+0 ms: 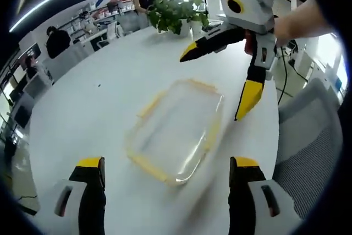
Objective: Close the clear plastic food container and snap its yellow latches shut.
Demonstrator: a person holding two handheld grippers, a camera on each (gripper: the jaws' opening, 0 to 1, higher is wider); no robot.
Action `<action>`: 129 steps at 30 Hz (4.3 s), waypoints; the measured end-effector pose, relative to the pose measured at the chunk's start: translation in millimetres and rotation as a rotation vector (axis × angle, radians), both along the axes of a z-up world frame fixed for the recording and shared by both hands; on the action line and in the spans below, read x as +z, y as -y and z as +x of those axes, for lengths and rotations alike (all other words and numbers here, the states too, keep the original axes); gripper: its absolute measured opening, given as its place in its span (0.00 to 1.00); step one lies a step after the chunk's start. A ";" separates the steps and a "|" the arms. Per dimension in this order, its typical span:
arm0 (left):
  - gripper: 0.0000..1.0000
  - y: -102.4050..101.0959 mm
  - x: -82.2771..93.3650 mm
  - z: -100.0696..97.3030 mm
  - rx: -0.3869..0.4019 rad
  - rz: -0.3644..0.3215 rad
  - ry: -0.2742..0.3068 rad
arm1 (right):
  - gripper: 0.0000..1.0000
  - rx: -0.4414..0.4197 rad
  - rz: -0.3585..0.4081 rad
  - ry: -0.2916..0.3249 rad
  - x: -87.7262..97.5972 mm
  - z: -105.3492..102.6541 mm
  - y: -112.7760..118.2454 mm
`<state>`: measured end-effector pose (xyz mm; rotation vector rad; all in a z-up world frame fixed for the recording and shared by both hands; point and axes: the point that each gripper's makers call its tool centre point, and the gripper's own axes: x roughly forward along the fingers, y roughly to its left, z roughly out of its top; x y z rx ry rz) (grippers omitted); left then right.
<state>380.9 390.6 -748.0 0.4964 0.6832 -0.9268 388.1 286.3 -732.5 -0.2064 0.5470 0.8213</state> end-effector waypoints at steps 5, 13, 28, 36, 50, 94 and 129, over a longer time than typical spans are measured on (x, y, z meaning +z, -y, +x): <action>0.94 -4.7 6.9 1.6 0.089 -0.076 -0.013 | 0.99 -0.061 0.042 -0.003 3.2 -1.0 5.7; 0.94 -16.8 10.1 -3.5 0.174 -0.130 -0.017 | 0.99 -0.118 0.086 0.007 9.2 -5.1 10.2; 0.94 -26.7 29.7 -16.0 0.275 -0.289 -0.029 | 0.98 -0.217 0.195 0.019 25.8 -18.2 15.0; 0.95 -33.1 37.9 -25.2 0.296 -0.360 -0.023 | 0.98 -0.247 0.239 0.044 31.3 -29.1 21.4; 0.96 -39.3 63.0 -39.4 0.311 -0.498 0.029 | 0.99 -0.310 0.296 0.122 51.3 -46.5 32.9; 0.91 -57.8 49.0 -106.4 0.310 -0.509 0.034 | 0.97 -0.377 0.344 0.176 60.5 -111.4 49.4; 0.86 -68.1 29.9 -125.2 0.400 -0.501 0.096 | 0.94 -0.347 0.344 0.262 67.2 -132.6 40.7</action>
